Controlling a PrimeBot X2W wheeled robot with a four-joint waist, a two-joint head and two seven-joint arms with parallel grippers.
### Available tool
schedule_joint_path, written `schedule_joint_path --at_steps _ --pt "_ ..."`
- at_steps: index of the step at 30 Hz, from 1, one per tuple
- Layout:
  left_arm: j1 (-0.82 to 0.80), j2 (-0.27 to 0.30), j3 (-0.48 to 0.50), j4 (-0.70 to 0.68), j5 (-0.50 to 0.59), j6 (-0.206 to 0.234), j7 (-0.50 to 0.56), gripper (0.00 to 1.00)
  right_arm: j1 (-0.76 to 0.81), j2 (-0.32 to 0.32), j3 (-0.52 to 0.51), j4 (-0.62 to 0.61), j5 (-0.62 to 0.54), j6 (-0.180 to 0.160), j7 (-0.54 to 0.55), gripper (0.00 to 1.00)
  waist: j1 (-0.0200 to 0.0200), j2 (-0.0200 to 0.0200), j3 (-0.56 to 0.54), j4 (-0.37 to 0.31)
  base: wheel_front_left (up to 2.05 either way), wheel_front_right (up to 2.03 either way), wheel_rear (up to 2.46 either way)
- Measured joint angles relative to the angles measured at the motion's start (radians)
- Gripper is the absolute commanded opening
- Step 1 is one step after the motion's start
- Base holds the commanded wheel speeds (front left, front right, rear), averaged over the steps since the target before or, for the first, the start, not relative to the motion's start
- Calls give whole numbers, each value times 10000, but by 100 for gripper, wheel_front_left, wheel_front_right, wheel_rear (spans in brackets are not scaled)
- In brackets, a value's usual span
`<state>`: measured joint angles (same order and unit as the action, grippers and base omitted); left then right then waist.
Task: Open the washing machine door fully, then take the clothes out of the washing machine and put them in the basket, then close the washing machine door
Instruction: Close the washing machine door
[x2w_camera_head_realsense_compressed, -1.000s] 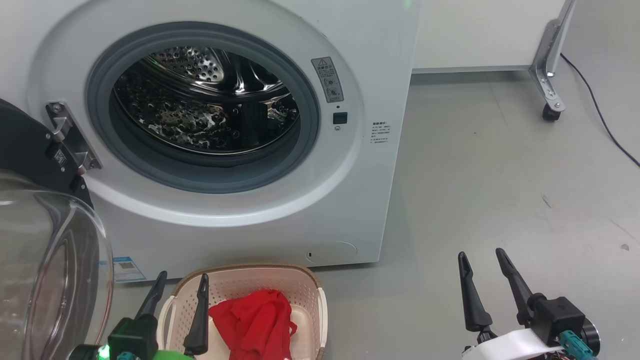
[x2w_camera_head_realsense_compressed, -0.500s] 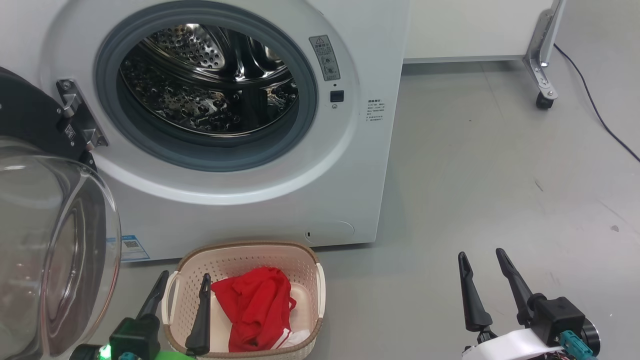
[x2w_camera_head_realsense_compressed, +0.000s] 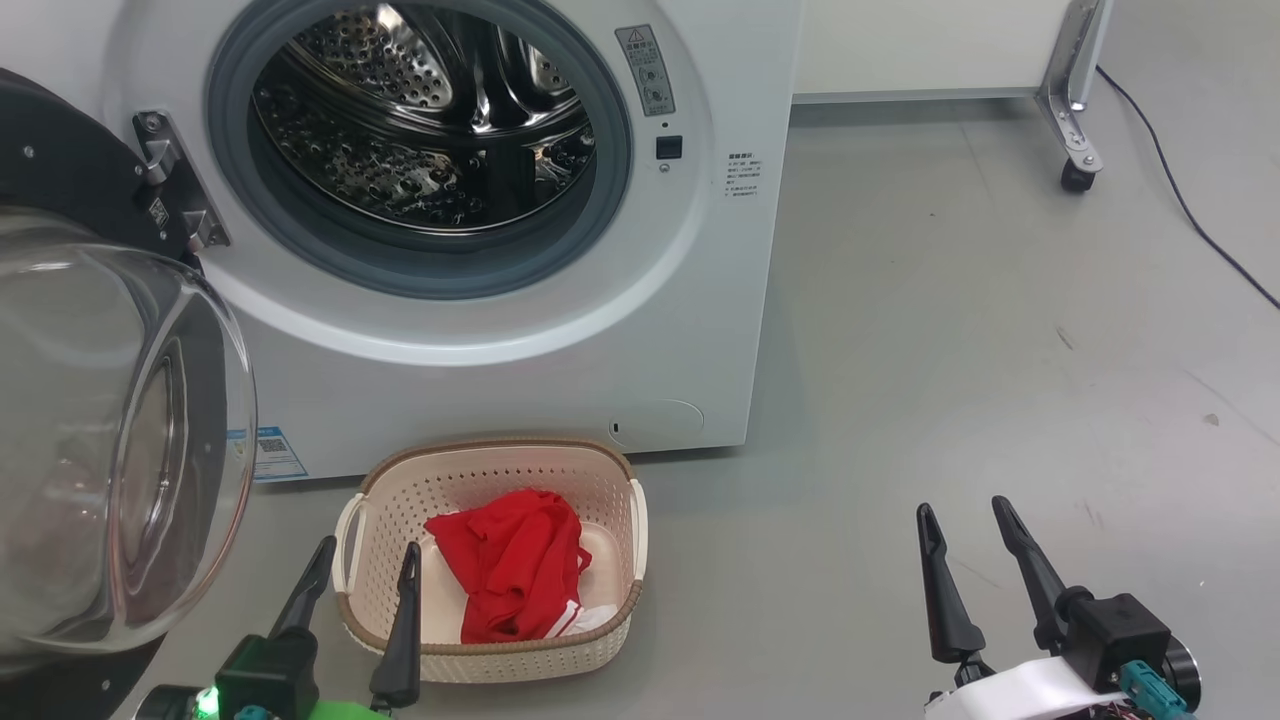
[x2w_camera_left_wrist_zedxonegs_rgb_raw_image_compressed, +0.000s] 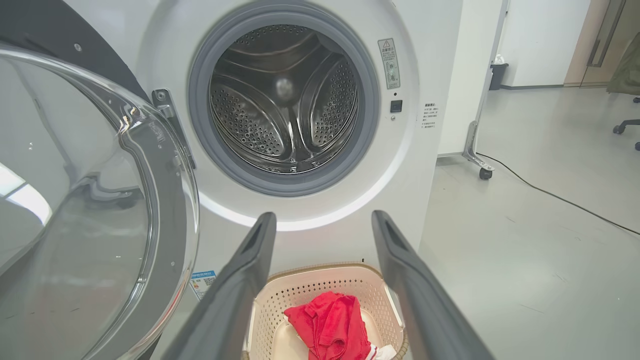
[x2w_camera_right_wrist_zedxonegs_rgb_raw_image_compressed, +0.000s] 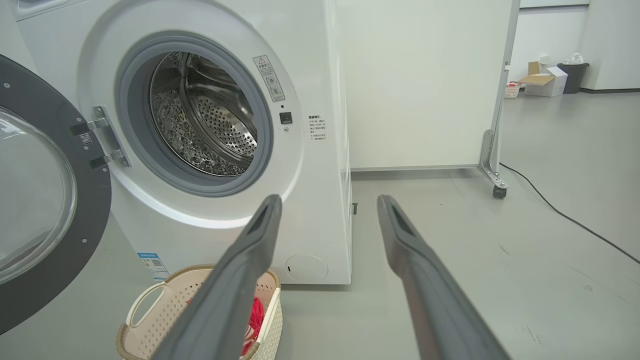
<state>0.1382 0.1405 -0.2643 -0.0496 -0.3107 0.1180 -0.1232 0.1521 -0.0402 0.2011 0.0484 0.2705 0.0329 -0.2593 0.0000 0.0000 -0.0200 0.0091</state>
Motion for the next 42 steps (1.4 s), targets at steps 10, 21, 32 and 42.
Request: schedule_joint_path --at_steps 10,21,32,42 --pt "19 -4 21 -73 58 0 79 100 -2 0 -15 8 0 0 0 100 0 0 15 -4 -44 44 0" --pt "34 -21 25 -98 184 0 174 100 -4 -2 -31 21 0 0 0 100 0 0 -24 3 -8 8 0" --pt "49 -31 25 -140 224 0 178 100 -5 -2 -42 44 -6 0 0 100 0 0 -59 78 0 0 0" --pt "48 -35 -63 -167 314 0 267 100 -4 0 -228 4 -15 -4 0 100 0 0 -39 421 0 0 0"
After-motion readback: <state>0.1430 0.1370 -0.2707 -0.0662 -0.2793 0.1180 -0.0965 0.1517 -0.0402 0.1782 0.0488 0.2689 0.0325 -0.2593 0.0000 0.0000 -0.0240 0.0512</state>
